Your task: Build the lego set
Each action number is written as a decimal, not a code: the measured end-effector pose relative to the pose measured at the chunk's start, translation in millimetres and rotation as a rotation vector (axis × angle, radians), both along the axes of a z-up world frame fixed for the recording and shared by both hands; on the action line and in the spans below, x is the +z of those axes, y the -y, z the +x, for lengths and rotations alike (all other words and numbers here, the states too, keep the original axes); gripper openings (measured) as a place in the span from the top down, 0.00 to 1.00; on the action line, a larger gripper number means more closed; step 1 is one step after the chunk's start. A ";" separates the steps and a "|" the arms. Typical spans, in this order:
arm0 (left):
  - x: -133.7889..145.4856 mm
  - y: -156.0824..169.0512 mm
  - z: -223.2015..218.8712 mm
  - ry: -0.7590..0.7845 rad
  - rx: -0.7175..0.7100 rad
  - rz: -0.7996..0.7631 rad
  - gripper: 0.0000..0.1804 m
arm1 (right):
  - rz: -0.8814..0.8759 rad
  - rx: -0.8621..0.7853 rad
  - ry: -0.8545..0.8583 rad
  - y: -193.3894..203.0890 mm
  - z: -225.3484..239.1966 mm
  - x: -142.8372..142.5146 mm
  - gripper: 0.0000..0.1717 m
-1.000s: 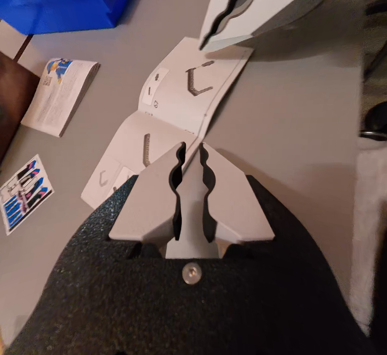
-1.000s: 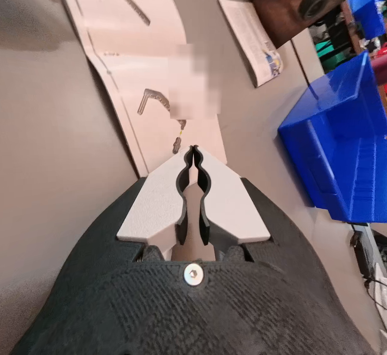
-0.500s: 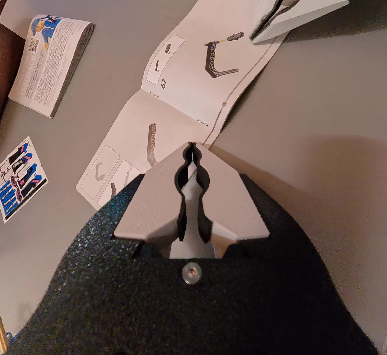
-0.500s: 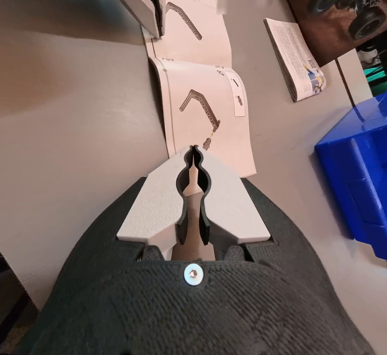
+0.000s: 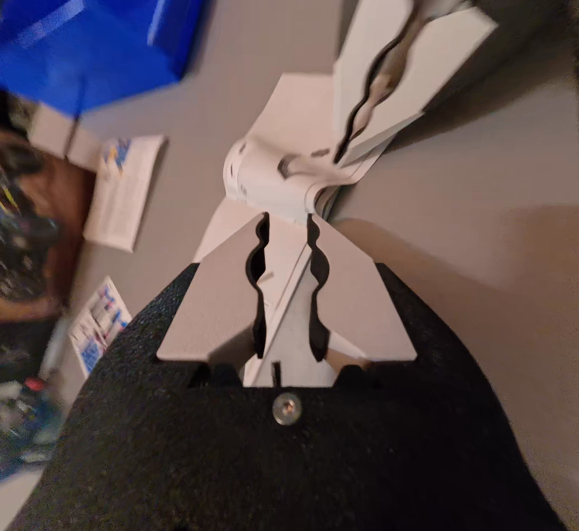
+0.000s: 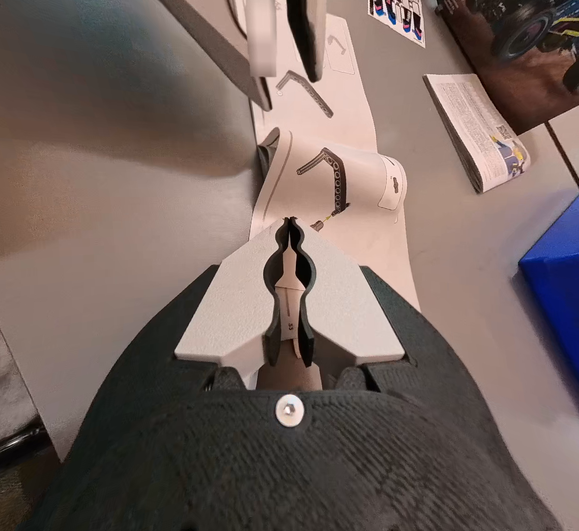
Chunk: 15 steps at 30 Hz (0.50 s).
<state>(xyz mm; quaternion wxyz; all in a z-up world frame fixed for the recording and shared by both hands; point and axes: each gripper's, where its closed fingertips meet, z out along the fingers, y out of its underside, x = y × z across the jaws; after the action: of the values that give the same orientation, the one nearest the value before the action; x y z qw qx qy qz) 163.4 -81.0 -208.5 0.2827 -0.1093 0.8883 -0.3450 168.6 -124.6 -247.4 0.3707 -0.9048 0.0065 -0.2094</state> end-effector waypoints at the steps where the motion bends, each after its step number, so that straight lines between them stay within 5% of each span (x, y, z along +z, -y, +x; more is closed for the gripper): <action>1: 5.5 6.1 -3.4 0.066 -0.063 0.040 0.88 | 0.008 -0.002 -0.014 -0.1 0.0 0.0 1.00; 9: -9.8 19.8 5.8 0.459 -0.300 0.536 0.98 | 0.044 -0.012 -0.065 -0.1 -0.7 0.2 1.00; 15: -8.2 13.9 7.2 0.428 -0.206 0.459 1.00 | 0.058 -0.208 0.074 58.9 31.1 23.0 1.00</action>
<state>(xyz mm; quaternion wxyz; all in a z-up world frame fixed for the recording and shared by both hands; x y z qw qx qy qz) 170.6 -94.8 -216.7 0.4440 0.1226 0.8697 -0.1775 199.8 -183.5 -224.4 0.3728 -0.8798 0.0926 -0.2800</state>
